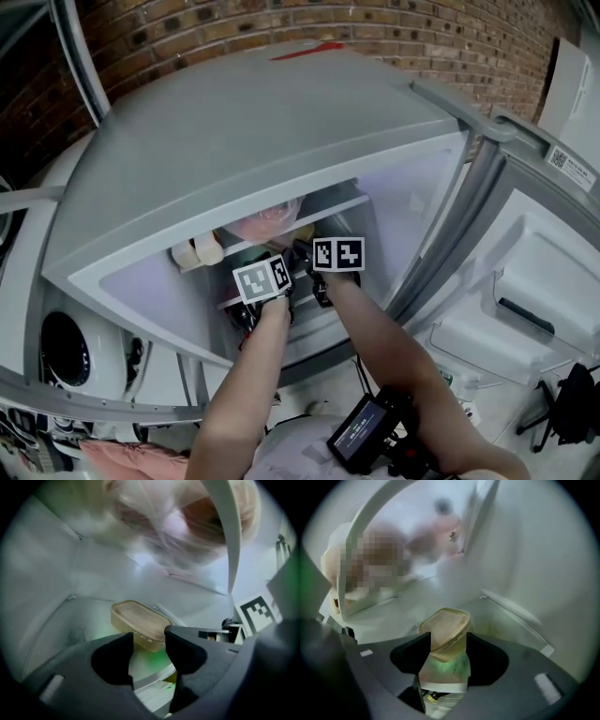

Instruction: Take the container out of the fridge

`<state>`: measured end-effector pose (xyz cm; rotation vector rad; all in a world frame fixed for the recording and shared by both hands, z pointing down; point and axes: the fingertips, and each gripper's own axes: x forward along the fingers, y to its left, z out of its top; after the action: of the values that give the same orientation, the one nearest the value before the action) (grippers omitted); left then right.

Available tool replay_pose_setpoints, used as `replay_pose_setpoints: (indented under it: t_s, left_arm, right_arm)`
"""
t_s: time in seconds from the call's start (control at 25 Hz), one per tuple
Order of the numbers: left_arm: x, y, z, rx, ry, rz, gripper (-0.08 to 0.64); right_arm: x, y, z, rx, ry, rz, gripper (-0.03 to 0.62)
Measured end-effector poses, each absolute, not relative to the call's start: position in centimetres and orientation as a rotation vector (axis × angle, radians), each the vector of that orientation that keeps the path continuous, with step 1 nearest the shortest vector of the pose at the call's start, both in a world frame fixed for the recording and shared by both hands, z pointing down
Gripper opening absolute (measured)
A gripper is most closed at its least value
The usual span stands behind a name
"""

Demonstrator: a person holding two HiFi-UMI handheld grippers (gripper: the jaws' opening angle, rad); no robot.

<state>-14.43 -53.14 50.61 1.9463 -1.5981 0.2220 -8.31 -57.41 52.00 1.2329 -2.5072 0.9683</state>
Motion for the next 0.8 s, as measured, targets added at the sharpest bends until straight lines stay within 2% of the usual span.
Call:
replay_pose_setpoints:
  t_s: [0.16,0.24,0.6,0.64,0.8]
  left_arm:
    - [-14.5,-52.7,50.7,1.953,-1.597,0.226,0.224]
    - [-14.7,-52.4,50.8,1.957,-1.601,0.228,0.224]
    - [-15.0,-50.9,51.7,1.955,-1.592,0.221,0.224]
    - [-15.1,-50.7,51.8,1.955,-1.590,0.216,0.223]
    - [-15.2,-49.9,52.0,1.954,-1.586,0.203,0.222]
  right_arm:
    - [-8.4,-57.5,52.6,1.215,-2.497,1.106,0.240]
    - [-8.6,-57.5,52.5,1.205,-2.504,1.157,0.194]
    - [-8.3,-56.8,51.6,1.224,-2.533,1.288,0.084]
    - [-8.1,-56.8,51.5,1.232,-2.533,1.298,0.047]
    - [-7.6,-56.2,51.7,1.235,-2.539,1.364,0.043]
